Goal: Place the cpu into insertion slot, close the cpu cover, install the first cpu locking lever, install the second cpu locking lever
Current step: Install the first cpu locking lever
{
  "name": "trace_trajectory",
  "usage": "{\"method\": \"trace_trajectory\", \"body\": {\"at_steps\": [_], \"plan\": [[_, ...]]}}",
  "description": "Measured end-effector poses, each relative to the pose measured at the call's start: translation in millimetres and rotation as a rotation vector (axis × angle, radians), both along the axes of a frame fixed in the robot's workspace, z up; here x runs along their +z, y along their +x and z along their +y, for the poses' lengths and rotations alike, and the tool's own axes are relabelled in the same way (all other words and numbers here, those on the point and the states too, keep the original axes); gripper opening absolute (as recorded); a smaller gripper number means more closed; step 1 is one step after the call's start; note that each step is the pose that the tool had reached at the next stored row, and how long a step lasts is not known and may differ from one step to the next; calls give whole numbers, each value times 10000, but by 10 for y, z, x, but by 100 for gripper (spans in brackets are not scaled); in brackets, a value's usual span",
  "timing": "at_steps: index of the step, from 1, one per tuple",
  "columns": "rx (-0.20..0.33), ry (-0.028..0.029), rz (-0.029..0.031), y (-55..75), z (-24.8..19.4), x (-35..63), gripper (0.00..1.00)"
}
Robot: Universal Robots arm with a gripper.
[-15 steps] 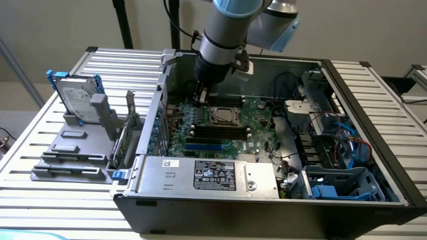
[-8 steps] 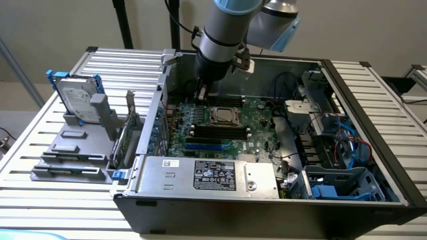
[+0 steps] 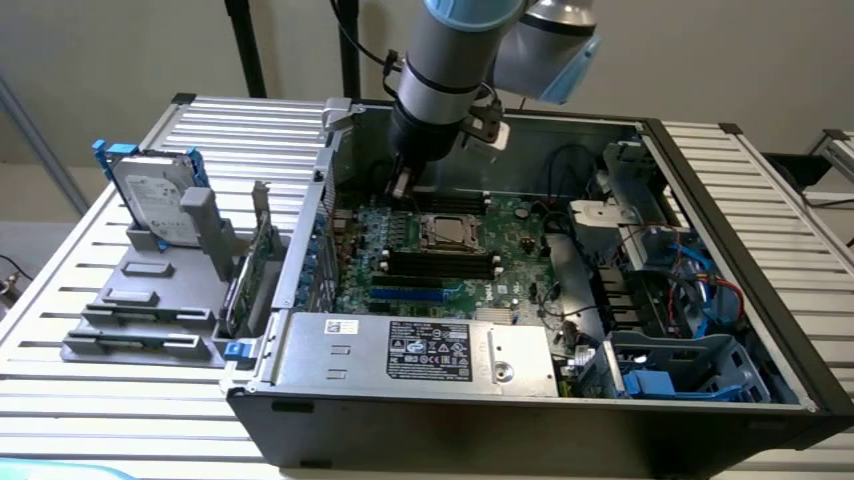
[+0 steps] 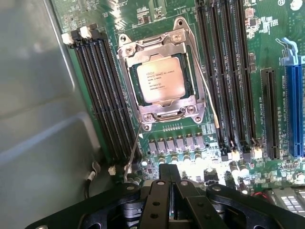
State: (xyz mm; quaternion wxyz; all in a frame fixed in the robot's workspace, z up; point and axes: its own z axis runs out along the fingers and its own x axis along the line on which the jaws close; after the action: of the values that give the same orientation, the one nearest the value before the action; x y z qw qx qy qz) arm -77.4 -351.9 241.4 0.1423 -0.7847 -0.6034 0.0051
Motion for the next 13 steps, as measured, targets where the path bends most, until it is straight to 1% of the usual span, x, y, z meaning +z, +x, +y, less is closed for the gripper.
{"method": "trace_trajectory", "body": {"at_steps": [3,7,10,13], "plan": [[-140,-1,88,-11,0,1,11],[-295,9,168,-34,-1,1,11],[-445,30,224,-48,-1,1,11],[-641,69,284,-54,-1,1,11]]}}
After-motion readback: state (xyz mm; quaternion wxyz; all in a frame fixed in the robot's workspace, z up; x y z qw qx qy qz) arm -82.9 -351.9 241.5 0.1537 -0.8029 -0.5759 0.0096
